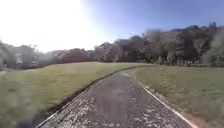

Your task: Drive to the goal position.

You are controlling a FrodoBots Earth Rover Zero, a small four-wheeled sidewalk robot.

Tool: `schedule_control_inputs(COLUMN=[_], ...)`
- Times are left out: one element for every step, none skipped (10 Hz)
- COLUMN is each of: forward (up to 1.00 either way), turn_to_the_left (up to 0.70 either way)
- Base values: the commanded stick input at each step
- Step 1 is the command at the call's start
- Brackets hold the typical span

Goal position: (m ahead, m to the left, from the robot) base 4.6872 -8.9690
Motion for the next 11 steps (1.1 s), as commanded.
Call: schedule_control_inputs(forward=[0.5,0.5,0.5,0.5,0.5,0.5,0.5,0.5,0.5,0.5,0.5], turn_to_the_left=[0.0,0.0,0.0,0.0,0.0,0.0,0.0,0.0,0.0,0.0,0.0])
